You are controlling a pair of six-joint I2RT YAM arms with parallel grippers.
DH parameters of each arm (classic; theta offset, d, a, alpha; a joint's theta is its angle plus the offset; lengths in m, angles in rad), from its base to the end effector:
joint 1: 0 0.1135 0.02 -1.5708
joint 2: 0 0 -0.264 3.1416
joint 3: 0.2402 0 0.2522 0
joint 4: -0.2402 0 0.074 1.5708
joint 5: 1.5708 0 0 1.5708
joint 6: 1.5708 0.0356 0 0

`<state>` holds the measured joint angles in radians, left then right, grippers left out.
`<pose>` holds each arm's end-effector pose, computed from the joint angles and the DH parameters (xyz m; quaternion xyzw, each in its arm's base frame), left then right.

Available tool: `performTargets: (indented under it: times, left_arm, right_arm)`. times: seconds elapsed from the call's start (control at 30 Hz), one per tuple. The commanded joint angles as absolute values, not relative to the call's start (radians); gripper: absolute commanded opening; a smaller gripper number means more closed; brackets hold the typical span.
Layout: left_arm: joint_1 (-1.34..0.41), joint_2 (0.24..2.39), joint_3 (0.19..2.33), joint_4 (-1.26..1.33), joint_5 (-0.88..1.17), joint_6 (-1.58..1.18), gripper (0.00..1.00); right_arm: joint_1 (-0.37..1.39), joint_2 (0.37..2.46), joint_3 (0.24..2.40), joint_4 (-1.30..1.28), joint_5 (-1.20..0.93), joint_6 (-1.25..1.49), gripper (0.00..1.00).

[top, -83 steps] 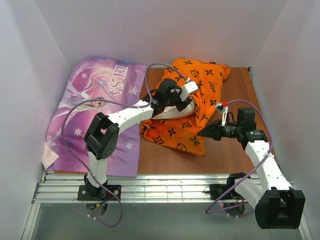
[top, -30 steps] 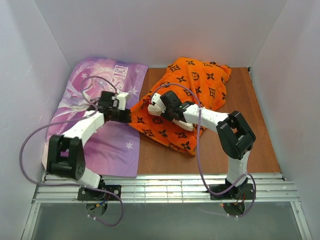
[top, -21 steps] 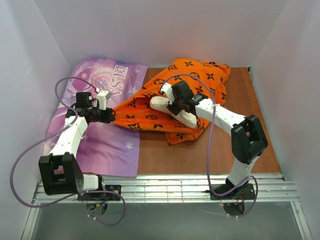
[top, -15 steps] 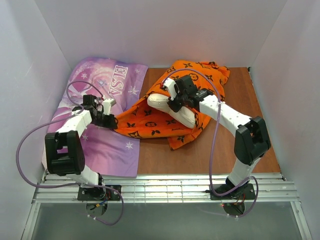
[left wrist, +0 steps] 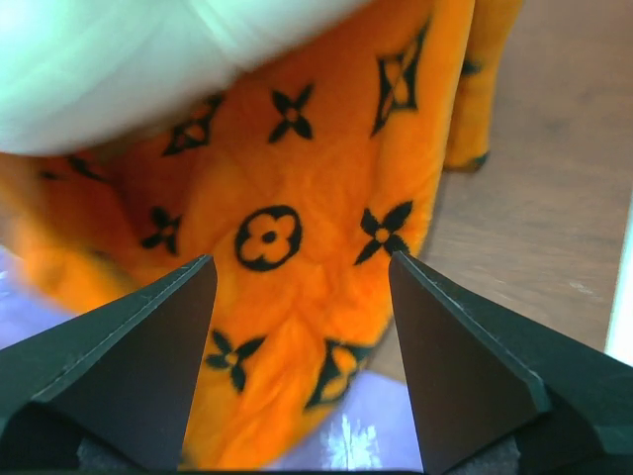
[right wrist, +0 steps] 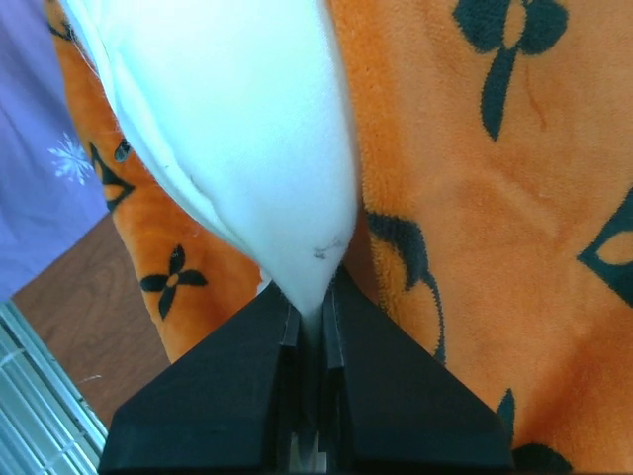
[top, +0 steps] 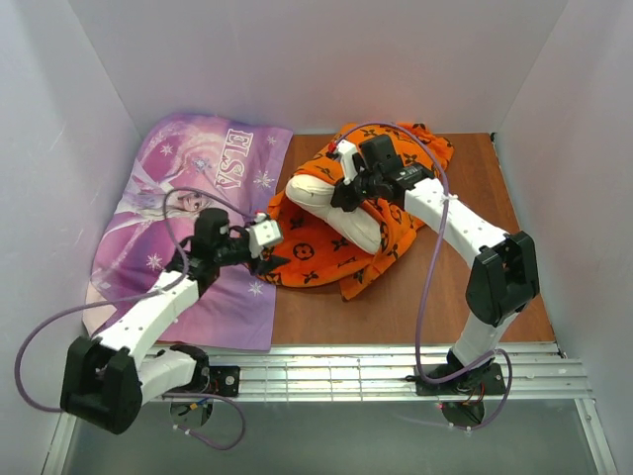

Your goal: Put the pillow into the pillowcase

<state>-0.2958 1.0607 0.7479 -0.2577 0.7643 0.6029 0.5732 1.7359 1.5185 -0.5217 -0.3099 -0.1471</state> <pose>0.2095 -0.0896 0.2718 0.5148 0.6557 -0.2553 0.4898 0.3262 0.2235 0.3070 -0.3769 0.8239 0.2224 0.3603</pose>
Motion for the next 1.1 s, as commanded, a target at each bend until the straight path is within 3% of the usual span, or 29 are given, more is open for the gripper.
performTargets:
  times: [0.0,0.13,0.27,0.53,0.83,1.07]
  left_arm:
    - [-0.414,1.138,0.582,0.177,0.625,0.635,0.67]
    - [-0.505,1.378,0.532,0.577,0.505,0.649,0.67]
    - [-0.543,1.585,0.606,0.789,0.476,0.684,0.67]
    - [-0.56,1.899,0.767,0.986,0.523,0.799,0.69]
    - [-0.595,2.098,0.917,0.982,0.647,0.787,0.71]
    - [-0.595,2.143,1.107,0.561,0.84,0.813,0.67]
  right_arm:
    - [0.554,1.658,1.612,-0.469,-0.446,-0.08,0.01]
    - [0.526,1.66,1.638,-0.469,-0.514,-0.06,0.01]
    - [0.52,1.644,1.608,-0.477,-0.575,-0.037,0.01]
    - [0.518,1.614,1.577,-0.476,-0.626,-0.009,0.01]
    - [0.505,1.608,1.605,-0.472,-0.684,0.041,0.01]
    - [0.502,1.588,1.62,-0.476,-0.721,0.066,0.01]
